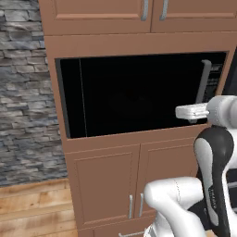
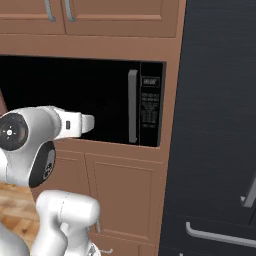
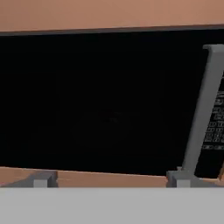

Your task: Open the microwave door.

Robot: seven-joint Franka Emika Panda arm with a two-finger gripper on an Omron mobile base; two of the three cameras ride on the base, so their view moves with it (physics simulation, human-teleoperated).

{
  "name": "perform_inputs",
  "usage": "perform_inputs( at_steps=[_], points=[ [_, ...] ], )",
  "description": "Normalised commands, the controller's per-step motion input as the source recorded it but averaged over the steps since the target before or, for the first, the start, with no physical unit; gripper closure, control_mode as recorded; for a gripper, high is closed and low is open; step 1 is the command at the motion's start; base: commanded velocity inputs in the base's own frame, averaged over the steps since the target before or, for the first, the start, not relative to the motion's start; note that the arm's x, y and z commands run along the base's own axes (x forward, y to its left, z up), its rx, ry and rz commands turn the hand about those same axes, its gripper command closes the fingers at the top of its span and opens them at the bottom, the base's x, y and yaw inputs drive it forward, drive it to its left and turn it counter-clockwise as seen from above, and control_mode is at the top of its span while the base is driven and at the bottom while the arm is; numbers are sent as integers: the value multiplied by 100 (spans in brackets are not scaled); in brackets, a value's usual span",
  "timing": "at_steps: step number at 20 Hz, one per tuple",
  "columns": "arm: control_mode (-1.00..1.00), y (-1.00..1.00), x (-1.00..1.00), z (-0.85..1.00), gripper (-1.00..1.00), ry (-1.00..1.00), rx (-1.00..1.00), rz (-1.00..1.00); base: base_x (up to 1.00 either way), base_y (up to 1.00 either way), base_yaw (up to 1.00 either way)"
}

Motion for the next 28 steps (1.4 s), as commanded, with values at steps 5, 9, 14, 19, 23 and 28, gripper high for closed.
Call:
perform_inputs(
  at_steps=[5,9,14,19,23,28],
  points=[
    [-100,-70,-44,17,-100,-41,1,0,0,0,0],
    [-100,-54,1,-1,-100,-31,0,0,0,0,0],
    [-100,-17,33,-48,-100,-8,0,0,0,0,0],
    [-100,0,44,-42,-100,-4,1,0,0,0,0],
    [-100,-7,23,-12,-100,-17,6,0,0,0,0],
    [-100,-8,18,-10,-100,-18,3,0,0,0,0]
  ],
)
